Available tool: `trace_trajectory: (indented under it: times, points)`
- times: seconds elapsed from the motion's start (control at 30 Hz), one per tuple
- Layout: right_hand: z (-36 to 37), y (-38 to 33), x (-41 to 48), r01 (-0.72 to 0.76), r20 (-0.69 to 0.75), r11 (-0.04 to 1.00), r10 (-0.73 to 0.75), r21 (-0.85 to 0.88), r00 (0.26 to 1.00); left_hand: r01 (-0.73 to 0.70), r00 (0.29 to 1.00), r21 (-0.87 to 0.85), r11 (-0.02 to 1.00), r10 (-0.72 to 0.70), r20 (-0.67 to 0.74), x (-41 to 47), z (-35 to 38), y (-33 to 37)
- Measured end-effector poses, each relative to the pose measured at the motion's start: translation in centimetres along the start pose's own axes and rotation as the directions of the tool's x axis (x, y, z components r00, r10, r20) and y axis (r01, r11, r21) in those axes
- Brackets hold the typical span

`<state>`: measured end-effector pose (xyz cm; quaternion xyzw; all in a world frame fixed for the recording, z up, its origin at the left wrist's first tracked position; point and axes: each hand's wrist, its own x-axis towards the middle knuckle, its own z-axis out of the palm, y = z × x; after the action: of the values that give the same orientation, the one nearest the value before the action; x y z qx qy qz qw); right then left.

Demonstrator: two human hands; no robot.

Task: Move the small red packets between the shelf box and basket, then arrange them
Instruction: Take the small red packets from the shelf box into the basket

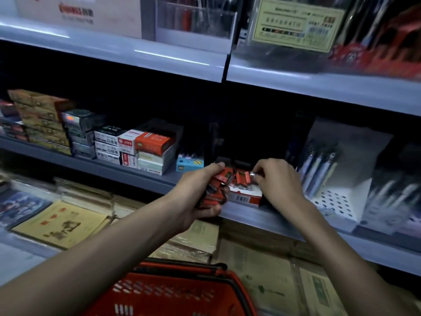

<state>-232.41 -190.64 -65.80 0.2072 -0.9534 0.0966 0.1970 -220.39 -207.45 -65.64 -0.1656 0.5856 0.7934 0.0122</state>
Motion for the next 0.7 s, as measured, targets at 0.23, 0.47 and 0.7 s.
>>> trace_trajectory:
  times: [0.23,0.47,0.7]
  points:
    - [0.1,-0.2,0.2,-0.093,0.116,0.995,0.089,0.025,0.989,-0.006,1.000,-0.006,1.000,0.006,0.005,-0.3,-0.1,0.4]
    - [-0.9,-0.7,-1.5,-0.108,0.082,0.927,0.084,0.359,0.993,-0.069,0.997,-0.008,0.998,0.069,-0.040,0.1,0.9,-0.3]
    - [-4.3,-2.6,-3.5,-0.405,0.401,0.270,0.070,0.874,0.913,-0.073,0.997,0.005,0.997,0.072,0.020,1.3,2.7,-0.1]
